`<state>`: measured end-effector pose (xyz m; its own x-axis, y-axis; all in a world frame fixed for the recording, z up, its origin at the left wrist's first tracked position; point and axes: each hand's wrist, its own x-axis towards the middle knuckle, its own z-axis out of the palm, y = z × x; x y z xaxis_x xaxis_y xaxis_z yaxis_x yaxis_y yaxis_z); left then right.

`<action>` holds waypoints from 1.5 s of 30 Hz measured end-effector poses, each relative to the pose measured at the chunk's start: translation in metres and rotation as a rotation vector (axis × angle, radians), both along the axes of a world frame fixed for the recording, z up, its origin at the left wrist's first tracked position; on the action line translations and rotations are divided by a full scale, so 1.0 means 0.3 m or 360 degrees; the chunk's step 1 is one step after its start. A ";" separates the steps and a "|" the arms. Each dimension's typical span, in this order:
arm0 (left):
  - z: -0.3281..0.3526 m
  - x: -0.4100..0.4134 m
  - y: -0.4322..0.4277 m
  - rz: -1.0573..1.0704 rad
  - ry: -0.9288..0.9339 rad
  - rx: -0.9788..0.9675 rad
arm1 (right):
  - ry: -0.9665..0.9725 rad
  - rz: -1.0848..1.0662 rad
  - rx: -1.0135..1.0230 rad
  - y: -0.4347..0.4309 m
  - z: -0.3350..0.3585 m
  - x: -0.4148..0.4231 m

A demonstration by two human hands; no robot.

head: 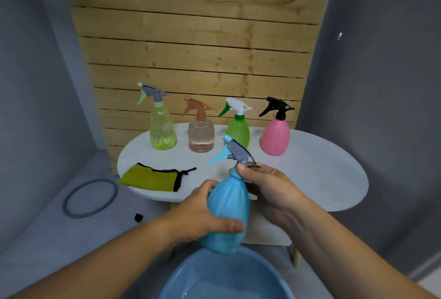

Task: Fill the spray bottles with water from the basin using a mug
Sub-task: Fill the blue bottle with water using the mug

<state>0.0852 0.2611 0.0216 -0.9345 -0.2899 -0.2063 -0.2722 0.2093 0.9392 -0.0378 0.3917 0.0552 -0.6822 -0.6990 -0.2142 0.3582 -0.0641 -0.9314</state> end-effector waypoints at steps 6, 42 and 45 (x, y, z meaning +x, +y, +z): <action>-0.013 0.004 -0.030 -0.0149 0.0020 0.0335 | -0.0040 0.0030 0.0003 0.024 -0.020 -0.013; -0.009 -0.006 -0.067 -0.0140 -0.0003 0.0211 | -0.0057 0.0192 -0.0093 0.008 -0.055 -0.055; -0.009 0.000 -0.082 -0.0147 -0.0040 0.0306 | -0.0036 0.0187 -0.0107 0.000 -0.068 -0.058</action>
<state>0.0854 0.2366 0.0189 -0.9491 -0.1565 -0.2732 -0.2841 0.0518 0.9574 -0.0553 0.3916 0.0348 -0.5905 -0.7870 -0.1789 0.3880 -0.0825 -0.9180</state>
